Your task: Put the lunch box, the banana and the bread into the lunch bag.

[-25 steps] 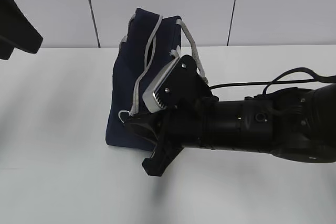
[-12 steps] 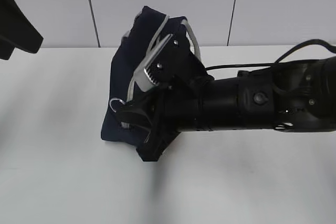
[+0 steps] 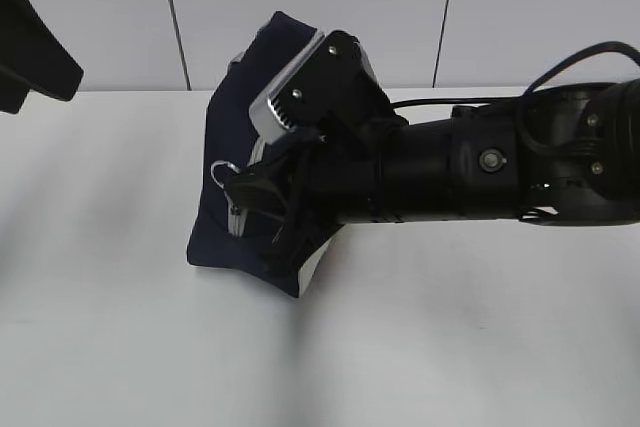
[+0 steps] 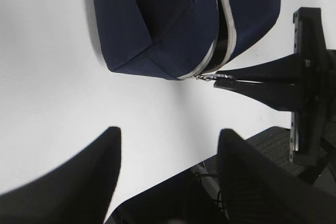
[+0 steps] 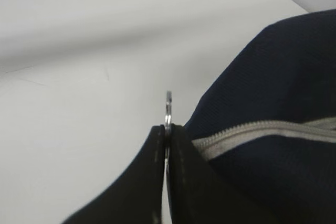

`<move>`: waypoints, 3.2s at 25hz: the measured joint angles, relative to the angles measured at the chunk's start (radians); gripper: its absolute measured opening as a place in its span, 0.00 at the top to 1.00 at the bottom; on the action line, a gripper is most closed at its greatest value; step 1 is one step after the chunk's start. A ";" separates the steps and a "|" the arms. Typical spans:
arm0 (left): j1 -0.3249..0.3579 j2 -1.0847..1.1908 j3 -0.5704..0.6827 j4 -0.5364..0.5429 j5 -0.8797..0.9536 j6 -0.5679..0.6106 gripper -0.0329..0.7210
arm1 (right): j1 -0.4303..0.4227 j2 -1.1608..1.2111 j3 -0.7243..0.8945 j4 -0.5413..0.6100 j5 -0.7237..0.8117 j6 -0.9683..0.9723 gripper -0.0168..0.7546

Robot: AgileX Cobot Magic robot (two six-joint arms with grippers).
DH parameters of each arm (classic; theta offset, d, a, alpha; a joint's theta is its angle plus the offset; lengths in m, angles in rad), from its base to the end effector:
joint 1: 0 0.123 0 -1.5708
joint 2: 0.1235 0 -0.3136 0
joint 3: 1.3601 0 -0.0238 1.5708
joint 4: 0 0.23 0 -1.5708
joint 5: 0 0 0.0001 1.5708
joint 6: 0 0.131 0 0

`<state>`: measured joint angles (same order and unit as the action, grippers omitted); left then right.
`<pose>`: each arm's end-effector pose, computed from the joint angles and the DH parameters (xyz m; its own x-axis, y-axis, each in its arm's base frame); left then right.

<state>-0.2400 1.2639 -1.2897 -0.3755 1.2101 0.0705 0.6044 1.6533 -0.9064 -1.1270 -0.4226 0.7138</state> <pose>0.2102 -0.0977 0.3728 -0.8772 0.1492 -0.4563 0.3239 0.8855 -0.3331 0.2761 0.2496 0.2528 -0.0518 -0.4508 -0.8911 -0.8804 0.4418 -0.1723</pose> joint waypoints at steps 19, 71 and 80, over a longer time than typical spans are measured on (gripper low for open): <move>0.000 0.000 0.000 0.000 -0.027 0.000 0.41 | -0.006 -0.015 -0.086 -0.002 0.053 0.004 1.00; 0.000 0.135 0.122 -0.234 -0.294 0.375 0.41 | -0.146 0.019 -0.373 -0.462 0.020 0.704 1.00; 0.000 0.191 0.122 -0.248 -0.337 0.418 0.41 | -0.146 0.021 -0.443 -0.511 0.030 0.709 1.00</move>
<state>-0.2400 1.4550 -1.1679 -0.6230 0.8733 0.4887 0.4586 1.6743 -1.3498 -1.6381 -0.3930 1.4228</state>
